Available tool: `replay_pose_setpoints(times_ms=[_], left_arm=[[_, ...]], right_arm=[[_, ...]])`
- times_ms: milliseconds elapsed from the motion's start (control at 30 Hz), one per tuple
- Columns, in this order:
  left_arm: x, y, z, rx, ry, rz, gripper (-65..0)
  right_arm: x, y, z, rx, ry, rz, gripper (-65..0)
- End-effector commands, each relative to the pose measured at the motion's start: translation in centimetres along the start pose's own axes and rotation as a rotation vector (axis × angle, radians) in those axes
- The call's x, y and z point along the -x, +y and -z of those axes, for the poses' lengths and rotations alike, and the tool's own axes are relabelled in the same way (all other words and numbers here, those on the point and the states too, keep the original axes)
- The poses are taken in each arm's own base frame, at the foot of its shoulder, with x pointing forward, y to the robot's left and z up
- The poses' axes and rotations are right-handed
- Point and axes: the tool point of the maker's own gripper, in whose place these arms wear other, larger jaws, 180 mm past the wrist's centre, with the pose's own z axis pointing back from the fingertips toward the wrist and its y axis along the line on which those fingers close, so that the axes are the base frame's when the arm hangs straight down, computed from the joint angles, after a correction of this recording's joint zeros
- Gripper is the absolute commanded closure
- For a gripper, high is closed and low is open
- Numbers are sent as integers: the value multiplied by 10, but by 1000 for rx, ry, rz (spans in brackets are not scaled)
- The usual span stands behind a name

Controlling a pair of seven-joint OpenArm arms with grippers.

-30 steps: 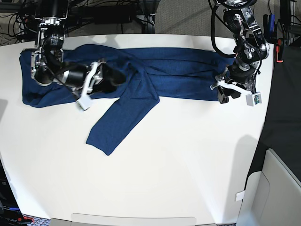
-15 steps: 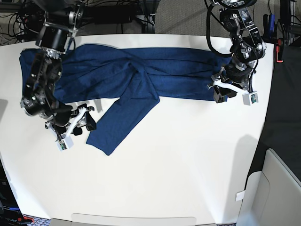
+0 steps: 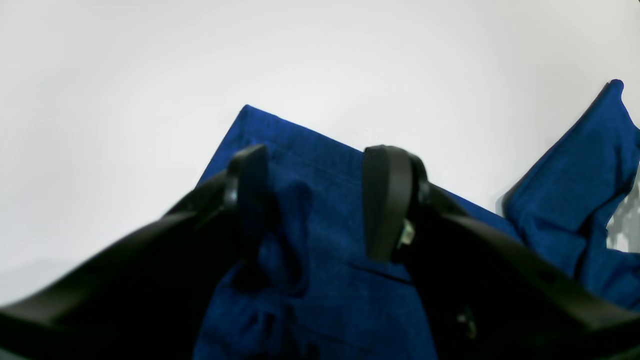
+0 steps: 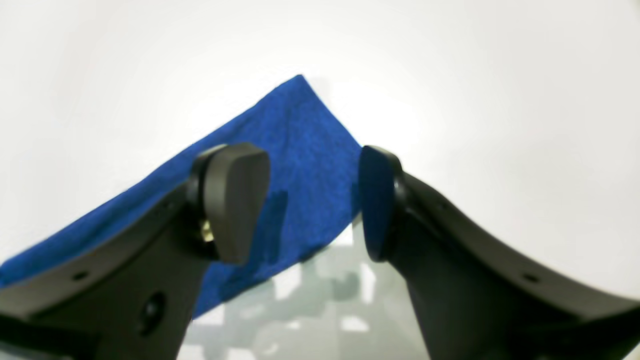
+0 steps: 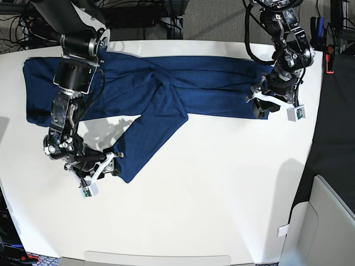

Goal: Fold the T-shirt properly
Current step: 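Fold the held sleeve across the shirt body toward the left gripper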

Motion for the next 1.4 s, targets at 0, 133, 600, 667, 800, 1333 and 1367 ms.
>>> replay_pose_setpoints(times_ms=[0,133,600,667,800,1333,1367], left_arm=[[-15,-3,-3,12,-53,9,-293],[-15,-3,-3,12,-53,9,-293],[-17,-4,-3,15,-58,9,-293],[-17,-4,-3,15,-58,9,-293],[-17,-4,-3,15,-58,9,-293],[-29,14,-10,-32,-89,15,-293],[-29,17,-11,-38,-91,12,-293]], right_arm=[[-30,-1,-1,-11,-83,-5,-334],[-26,-1,12,-29,-86,46,-334],[-1,-13,33,46,-29,48,-334],[6,-8,37,42,-2,41,-332],[24,0,44,31,68,21,-329],[17,74,34,-230,81,-30,-17],[13,79,30,-252,66,-36,-17]])
